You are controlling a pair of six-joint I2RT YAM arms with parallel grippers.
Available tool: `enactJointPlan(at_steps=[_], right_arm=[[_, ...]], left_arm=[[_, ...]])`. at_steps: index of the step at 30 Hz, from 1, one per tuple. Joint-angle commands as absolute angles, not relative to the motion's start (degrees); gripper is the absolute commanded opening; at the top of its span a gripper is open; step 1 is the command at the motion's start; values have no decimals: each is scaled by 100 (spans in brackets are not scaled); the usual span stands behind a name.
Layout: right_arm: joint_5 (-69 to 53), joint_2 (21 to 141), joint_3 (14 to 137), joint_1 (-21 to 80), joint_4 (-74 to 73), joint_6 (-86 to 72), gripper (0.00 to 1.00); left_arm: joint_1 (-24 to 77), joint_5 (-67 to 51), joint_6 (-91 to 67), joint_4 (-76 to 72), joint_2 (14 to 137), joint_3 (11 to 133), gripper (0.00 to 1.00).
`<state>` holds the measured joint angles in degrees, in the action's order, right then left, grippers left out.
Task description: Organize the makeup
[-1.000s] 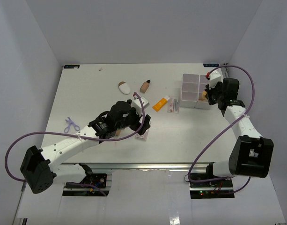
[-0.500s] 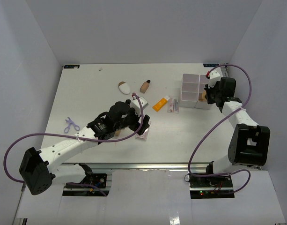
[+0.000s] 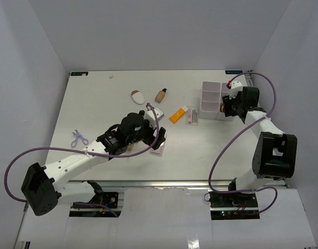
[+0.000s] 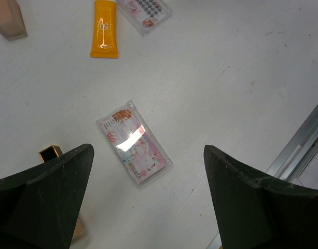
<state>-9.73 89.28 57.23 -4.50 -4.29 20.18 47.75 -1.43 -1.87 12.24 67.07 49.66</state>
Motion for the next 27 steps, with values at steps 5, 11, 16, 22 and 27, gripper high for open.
enactJointPlan(at_steps=[5, 11, 16, 22, 27], right_arm=[[-1328, 8305, 5893, -642, -479, 2092, 63], [-1966, 7494, 5677, -818, -787, 2181, 63], [-4405, 6398, 5422, -879, -2144, 2996, 70], [-6950, 5551, 4665, -879, -2838, 3445, 75], [-7039, 5118, 4326, -898, -2820, 3444, 75]], left_arm=[[4460, -418, -277, 962, 6895, 4900, 98], [3981, -1038, -678, 826, 7191, 5178, 98], [3639, -1256, -1187, 775, 7912, 5689, 98], [3455, -918, -1502, 1226, 9343, 7220, 90], [3419, -432, -1449, 1799, 10414, 8326, 82]])
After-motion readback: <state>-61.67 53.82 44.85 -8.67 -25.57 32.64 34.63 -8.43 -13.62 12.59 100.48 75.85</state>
